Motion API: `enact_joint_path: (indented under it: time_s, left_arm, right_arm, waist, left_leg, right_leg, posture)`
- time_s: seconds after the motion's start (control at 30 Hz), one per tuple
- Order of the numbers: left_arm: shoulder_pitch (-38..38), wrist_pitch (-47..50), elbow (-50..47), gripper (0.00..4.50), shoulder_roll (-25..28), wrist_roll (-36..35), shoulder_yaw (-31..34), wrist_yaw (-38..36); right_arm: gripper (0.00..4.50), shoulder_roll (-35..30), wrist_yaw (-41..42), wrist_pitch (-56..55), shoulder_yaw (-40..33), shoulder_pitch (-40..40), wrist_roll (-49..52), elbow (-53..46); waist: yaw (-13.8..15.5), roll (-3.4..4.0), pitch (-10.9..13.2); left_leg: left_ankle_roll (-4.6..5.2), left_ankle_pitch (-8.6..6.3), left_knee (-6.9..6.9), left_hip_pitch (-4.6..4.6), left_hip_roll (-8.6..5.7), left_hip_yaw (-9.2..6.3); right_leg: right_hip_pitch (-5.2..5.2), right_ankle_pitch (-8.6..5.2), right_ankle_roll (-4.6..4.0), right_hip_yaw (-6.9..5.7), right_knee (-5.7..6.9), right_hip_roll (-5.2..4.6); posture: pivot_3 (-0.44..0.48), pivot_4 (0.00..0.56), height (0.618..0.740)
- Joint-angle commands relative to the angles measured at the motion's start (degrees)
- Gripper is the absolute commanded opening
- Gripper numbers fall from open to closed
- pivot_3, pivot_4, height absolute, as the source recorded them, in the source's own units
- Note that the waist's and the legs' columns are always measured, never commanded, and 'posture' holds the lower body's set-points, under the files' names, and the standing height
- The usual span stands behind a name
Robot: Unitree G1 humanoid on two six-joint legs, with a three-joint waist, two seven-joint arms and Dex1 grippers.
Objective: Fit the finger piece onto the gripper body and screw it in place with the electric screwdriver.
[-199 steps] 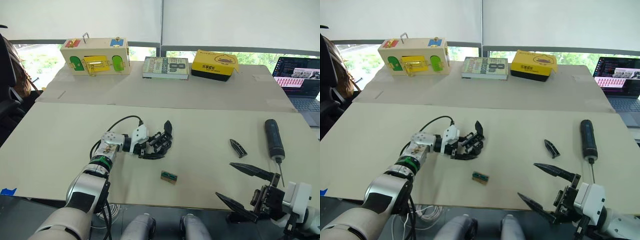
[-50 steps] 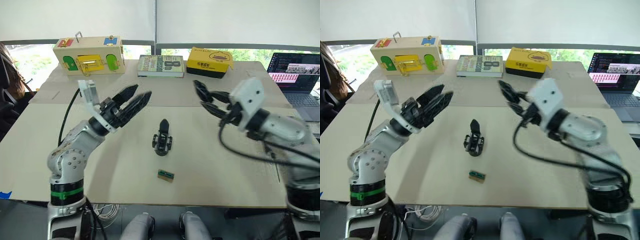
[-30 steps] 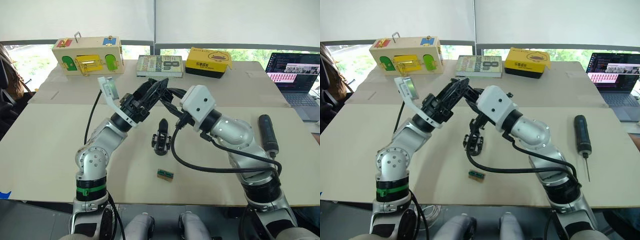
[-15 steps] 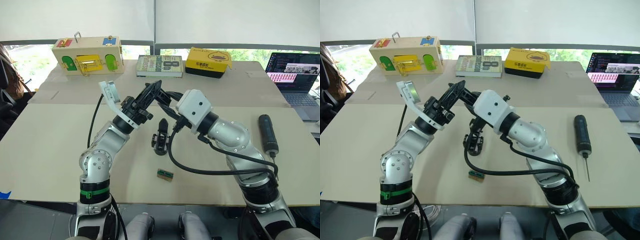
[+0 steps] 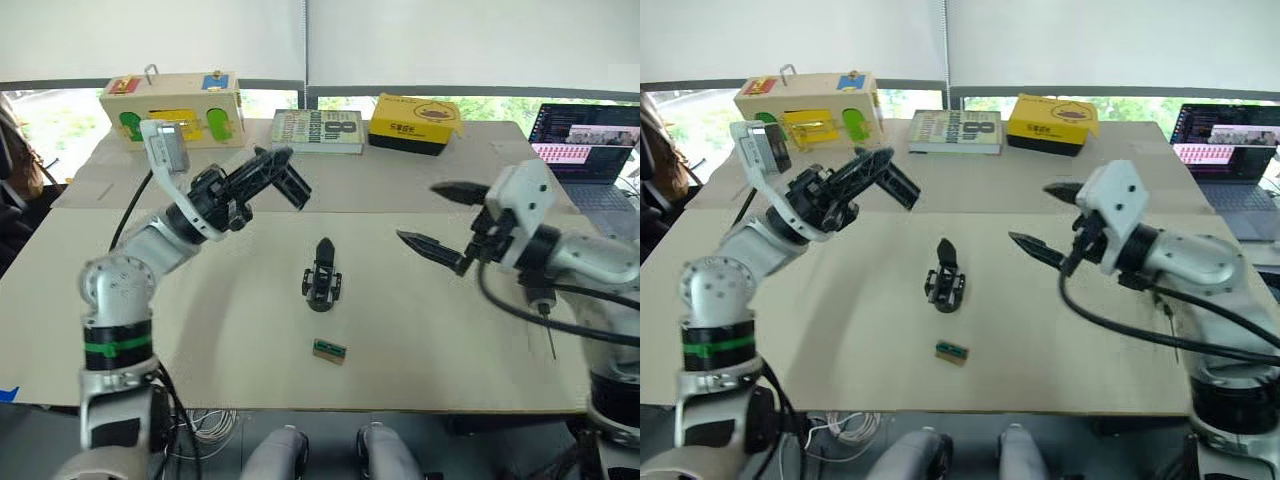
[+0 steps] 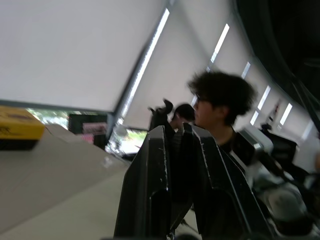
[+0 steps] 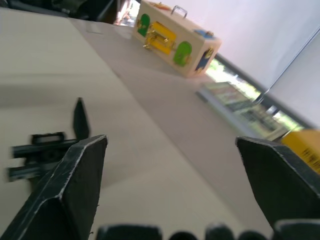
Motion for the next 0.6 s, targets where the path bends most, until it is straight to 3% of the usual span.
enact_joint_path:
  time_s: [0.03, 0.17, 0.3, 0.43, 0.6]
  left_arm:
    - [-3.2, 3.2, 1.0, 0.09, 3.3, 1.7, -5.3, -12.6]
    - [-6.2, 1.7, 3.1, 0.09, 3.3, 7.0, -11.5, -21.4]
    - [-8.8, 1.6, 4.9, 0.09, 1.2, 9.4, -13.8, -25.2]
    - [-9.1, 0.8, 5.0, 0.09, 0.6, 12.4, -15.4, -27.5]
    - [-7.6, -0.1, 4.2, 0.09, 2.0, 16.4, -16.9, -29.4]
  right_arm:
    - [4.50, -1.8, -0.1, 15.4, -3.3, -4.0, 17.9, -3.1]
    - [4.50, -3.0, -2.4, 27.7, -0.9, -8.5, 30.7, -1.4]
    - [4.50, 0.7, -9.5, 32.9, 4.4, -12.7, 32.3, 0.0]
    - [4.50, 6.7, -16.6, 36.8, 4.8, -16.4, 39.0, 2.0]
    - [4.50, 9.3, -23.1, 40.6, 6.4, -20.4, 44.0, 4.3]
  waist:
    - [-0.3, 0.00, 0.0]
    - [-0.2, 0.00, 0.0]
    - [-0.3, -0.01, 0.0]
    - [-0.3, -0.01, 0.0]
    - [-0.3, -0.01, 0.0]
  left_leg:
    - [0.00, 0.00, 0.00, 0.00, 0.03, 0.00]
    - [-0.01, 0.00, 0.00, -0.01, 0.11, 0.00]
    - [0.00, 0.00, 0.00, -0.11, 0.11, 0.00]
    - [0.02, -0.01, -0.02, -0.23, 0.10, 0.00]
    - [0.04, -0.01, -0.03, -0.31, 0.01, 0.00]
  right_leg:
    - [0.00, 0.00, -0.01, 0.00, 0.00, -0.01]
    - [0.04, 0.02, -0.03, -0.04, -0.03, -0.14]
    - [-0.02, 0.02, -0.02, -0.11, -0.11, -0.52]
    - [-0.18, 0.02, -0.02, -0.08, -0.08, -0.54]
    - [-0.25, 0.04, 0.00, -0.09, -0.08, -0.61]
  posture:
    - [0.000, 0.150, 0.740]
    - [0.000, 0.150, 0.740]
    - [0.000, 0.150, 0.740]
    - [0.000, 0.150, 0.740]
    - [0.000, 0.150, 0.740]
